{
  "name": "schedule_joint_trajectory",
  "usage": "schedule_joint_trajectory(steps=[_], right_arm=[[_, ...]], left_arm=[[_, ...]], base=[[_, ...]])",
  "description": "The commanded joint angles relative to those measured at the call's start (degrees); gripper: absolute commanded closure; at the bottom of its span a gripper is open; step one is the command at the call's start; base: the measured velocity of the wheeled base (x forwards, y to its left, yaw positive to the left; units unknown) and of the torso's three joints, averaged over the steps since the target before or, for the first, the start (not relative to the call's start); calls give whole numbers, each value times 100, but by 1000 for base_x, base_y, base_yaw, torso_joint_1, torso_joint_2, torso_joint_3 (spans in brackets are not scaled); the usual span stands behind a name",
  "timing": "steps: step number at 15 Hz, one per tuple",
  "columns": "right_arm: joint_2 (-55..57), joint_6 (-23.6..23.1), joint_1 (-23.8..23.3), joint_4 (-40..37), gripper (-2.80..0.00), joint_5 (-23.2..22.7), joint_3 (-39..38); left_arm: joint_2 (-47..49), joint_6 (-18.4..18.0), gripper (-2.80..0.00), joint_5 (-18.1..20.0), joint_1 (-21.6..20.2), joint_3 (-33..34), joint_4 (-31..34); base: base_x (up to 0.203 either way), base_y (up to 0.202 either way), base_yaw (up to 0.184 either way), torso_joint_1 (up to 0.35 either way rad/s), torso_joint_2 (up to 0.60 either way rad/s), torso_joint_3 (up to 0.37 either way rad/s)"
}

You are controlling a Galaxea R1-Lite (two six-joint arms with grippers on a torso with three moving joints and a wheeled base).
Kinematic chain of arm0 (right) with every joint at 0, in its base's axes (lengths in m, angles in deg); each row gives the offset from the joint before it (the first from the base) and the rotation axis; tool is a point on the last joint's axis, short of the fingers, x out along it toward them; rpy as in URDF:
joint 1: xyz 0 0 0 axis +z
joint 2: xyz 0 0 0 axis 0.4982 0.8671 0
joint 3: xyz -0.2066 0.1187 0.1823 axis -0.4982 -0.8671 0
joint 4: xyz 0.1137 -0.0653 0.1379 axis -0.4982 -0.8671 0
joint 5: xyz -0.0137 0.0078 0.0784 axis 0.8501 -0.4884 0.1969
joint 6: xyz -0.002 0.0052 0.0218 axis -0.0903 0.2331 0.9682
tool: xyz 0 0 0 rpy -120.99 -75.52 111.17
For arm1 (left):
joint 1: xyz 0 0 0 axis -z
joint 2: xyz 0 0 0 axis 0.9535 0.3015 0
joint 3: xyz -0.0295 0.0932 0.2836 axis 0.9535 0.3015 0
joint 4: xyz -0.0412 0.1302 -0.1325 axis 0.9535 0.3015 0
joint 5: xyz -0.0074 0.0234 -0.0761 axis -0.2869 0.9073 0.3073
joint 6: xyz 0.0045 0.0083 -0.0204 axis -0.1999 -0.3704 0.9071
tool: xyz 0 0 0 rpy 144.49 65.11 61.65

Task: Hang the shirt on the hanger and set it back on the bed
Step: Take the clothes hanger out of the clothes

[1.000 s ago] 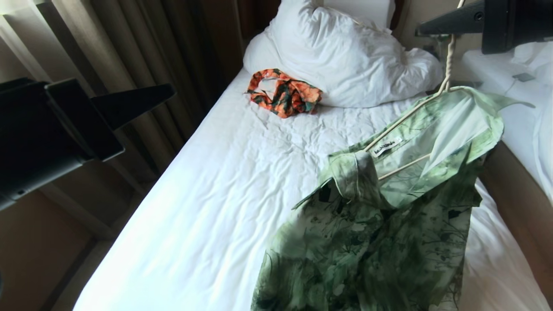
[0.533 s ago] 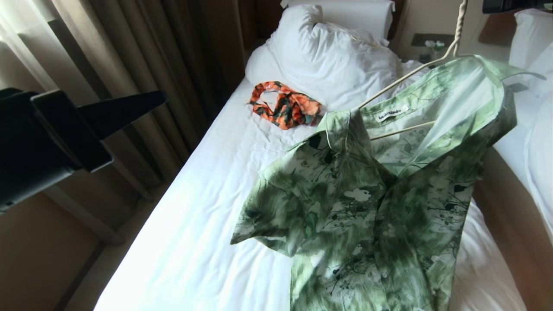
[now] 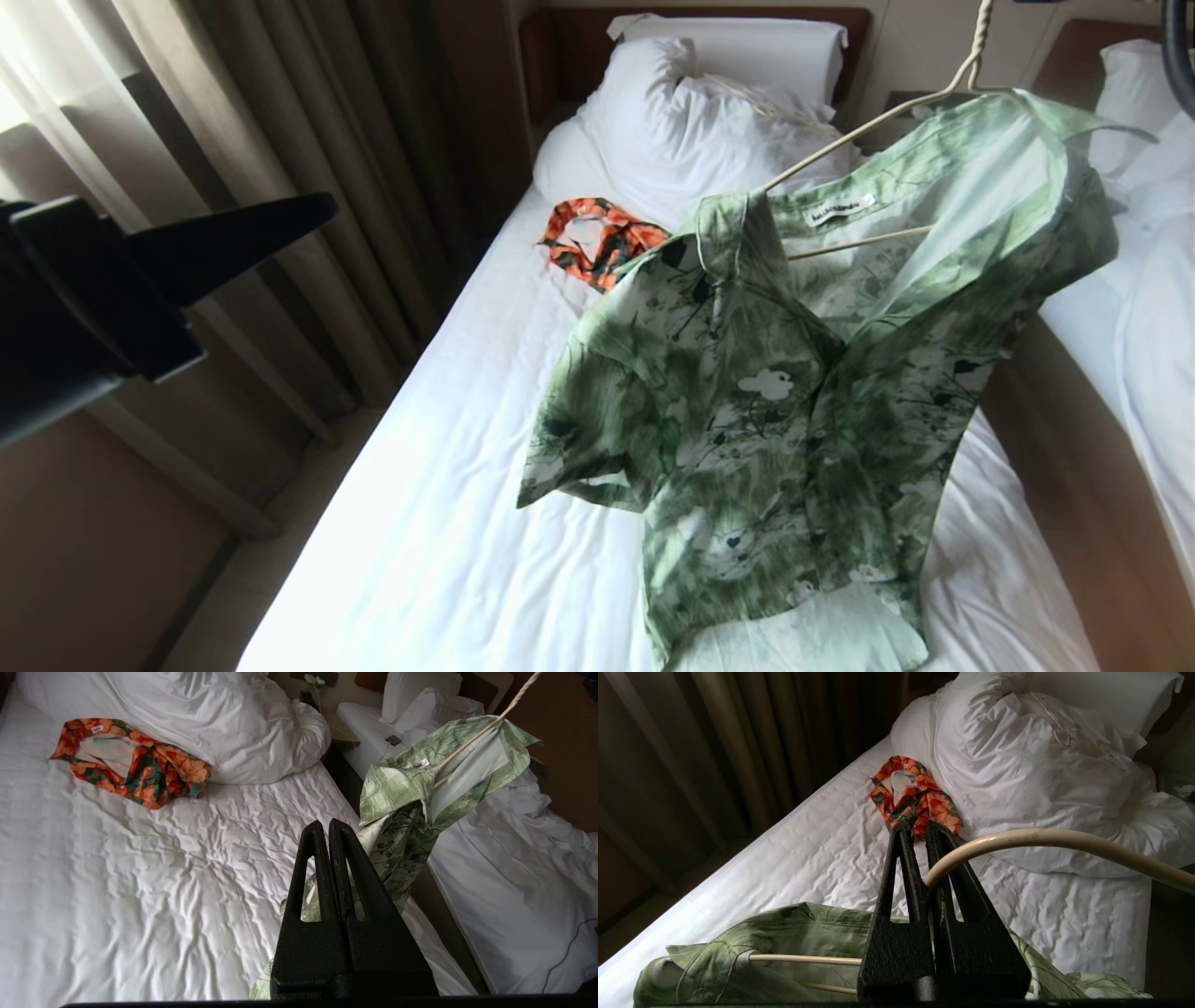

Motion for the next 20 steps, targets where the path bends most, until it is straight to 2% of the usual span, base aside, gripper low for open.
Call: schedule_joint_trajectory(steps=[1, 7, 12, 20], right_arm=[[44, -26, -60, 146, 0, -1, -11], [-26, 0, -83, 222, 0, -10, -73], [80, -9, -85, 1176, 0, 367, -97], [71, 0, -65, 1207, 0, 377, -55]], left_arm=[[-47, 9, 0, -12, -5, -15, -16], [-103, 10, 0, -8, -5, 66, -7], [-215, 10, 0, -12, 3, 210, -7], [-599, 42, 0, -87, -14, 932, -12]], base=[[0, 0, 0, 156, -345, -199], [0, 0, 0, 108, -258, -147], [0, 0, 0, 0, 0, 0], [0, 0, 0, 0, 0, 0]])
